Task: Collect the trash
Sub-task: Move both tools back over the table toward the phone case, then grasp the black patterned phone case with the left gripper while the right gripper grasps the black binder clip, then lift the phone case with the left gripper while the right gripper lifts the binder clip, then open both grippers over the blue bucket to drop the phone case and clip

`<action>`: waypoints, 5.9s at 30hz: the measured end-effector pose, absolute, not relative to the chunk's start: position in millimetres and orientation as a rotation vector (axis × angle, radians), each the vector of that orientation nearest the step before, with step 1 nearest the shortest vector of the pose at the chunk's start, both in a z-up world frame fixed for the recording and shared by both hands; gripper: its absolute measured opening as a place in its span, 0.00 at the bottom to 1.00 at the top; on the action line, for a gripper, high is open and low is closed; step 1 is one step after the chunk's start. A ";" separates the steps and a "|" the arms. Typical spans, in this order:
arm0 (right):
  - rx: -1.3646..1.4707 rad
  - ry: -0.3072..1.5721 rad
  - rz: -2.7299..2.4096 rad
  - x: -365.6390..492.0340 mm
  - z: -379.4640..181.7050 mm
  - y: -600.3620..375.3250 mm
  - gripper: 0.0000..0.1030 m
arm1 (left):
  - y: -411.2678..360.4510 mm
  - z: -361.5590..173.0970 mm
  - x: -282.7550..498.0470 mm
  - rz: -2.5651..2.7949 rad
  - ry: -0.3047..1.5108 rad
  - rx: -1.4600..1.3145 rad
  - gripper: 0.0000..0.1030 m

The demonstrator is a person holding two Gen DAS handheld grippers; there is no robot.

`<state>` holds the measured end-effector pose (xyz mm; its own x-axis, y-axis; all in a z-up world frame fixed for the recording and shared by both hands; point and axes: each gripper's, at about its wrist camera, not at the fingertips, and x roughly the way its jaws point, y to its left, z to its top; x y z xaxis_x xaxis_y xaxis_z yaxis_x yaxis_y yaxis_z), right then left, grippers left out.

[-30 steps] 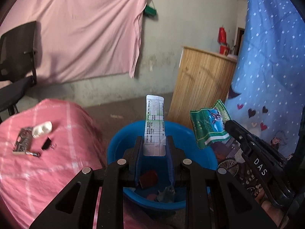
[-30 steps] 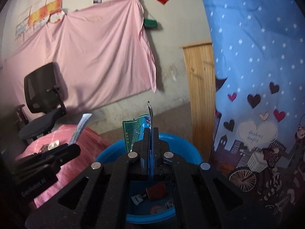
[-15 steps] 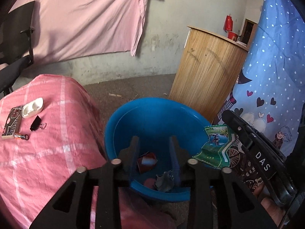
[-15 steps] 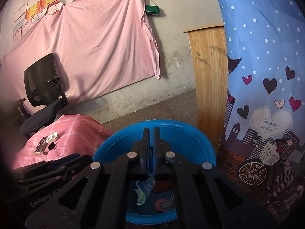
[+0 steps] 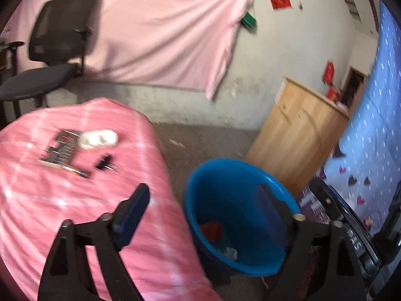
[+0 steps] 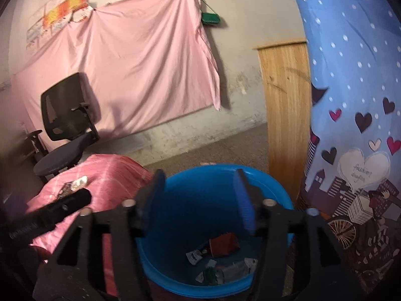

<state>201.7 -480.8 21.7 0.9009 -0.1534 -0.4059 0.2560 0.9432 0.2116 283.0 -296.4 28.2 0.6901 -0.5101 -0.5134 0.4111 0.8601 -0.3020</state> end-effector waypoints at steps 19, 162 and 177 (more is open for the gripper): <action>0.089 0.016 0.001 185.8 71.4 -376.4 1.00 | -173.5 66.3 228.8 -0.185 0.220 -0.132 0.98; 0.064 0.125 0.197 219.2 79.5 -344.6 0.43 | -187.3 84.0 221.4 -0.195 0.138 0.095 0.46; 0.087 0.087 -0.004 162.8 80.3 -429.4 0.43 | -284.5 103.4 171.7 -0.374 0.050 0.147 0.46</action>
<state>162.8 -429.4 80.3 0.9962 0.0003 -0.0870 0.0073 0.9962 0.0866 171.7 -284.5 103.4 0.9296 -0.3606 -0.0758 0.3678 0.9203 0.1335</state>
